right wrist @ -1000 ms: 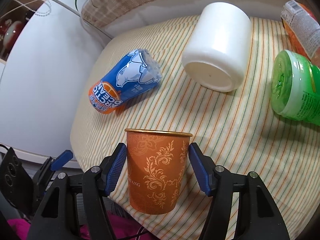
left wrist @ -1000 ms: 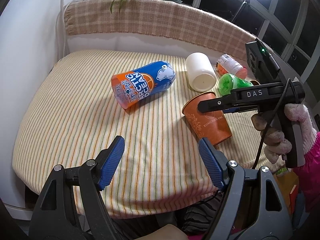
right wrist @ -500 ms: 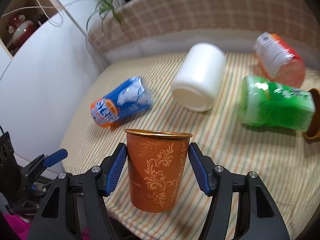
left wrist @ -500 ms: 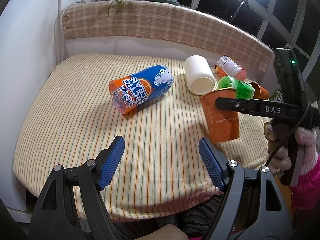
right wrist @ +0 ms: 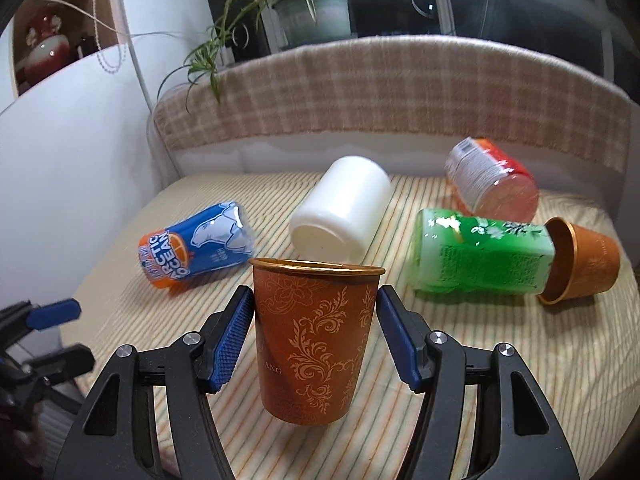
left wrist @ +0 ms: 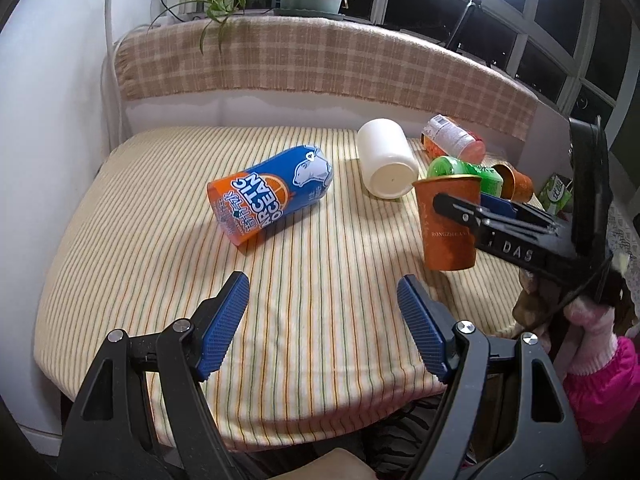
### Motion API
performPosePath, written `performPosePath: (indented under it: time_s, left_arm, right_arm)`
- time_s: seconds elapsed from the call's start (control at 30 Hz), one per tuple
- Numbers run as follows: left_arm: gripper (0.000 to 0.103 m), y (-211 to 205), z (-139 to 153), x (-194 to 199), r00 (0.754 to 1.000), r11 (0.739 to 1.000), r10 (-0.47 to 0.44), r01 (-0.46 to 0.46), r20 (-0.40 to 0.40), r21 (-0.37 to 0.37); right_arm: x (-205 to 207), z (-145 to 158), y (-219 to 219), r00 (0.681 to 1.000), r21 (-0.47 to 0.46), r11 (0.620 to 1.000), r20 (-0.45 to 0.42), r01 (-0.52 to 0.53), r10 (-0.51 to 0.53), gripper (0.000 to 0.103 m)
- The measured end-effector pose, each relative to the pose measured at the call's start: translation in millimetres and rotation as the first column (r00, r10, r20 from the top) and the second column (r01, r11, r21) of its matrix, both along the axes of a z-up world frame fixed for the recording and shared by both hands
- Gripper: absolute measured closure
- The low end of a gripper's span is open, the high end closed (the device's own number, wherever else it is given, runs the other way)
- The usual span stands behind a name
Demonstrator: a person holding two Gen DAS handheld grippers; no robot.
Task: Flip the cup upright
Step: 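Carry the orange cup with the right tool and lower it onto the seat, then open the right tool, release the upright cup and withdraw both tools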
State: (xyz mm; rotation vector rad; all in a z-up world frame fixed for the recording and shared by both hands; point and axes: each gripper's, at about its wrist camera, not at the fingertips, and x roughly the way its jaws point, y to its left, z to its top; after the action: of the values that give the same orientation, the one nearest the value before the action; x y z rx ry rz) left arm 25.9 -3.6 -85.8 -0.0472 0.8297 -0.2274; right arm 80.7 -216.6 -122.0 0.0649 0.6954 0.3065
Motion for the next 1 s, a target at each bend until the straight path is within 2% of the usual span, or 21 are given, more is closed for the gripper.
performPosePath:
  time_s: [0.13,0.33,0.57,1.0]
  left_arm:
    - [0.024,-1.0,2.6,-0.8,1.000,1.000,0.004,-0.004,0.017,0.002]
    - [0.024,-1.7,4.7,-1.5,1.000,1.000,0.003,-0.003,0.031,0.003]
    - [0.024,-5.2,9.7,-4.2,0.998,1.000,-0.002,0.001,0.061,0.013]
    - [0.024,-10.1,23.1,-8.3,0.989,1.000,-0.003,-0.001,0.147,0.028]
  right_arm:
    - [-9.6,-3.9,-3.4,1.000,-0.024,1.000,0.019,0.014,-0.014,0.040]
    - [-23.3,-7.5,-11.7,0.998,-0.007,0.999,0.033,0.044,-0.044,0.040]
    - [-42.3,-5.3,-5.0,0.997,-0.056,0.997,0.065,0.046,-0.042,0.040]
    - [-61.9,-3.4,-0.6,0.997,-0.052,0.997,0.053,0.056,-0.053,0.038]
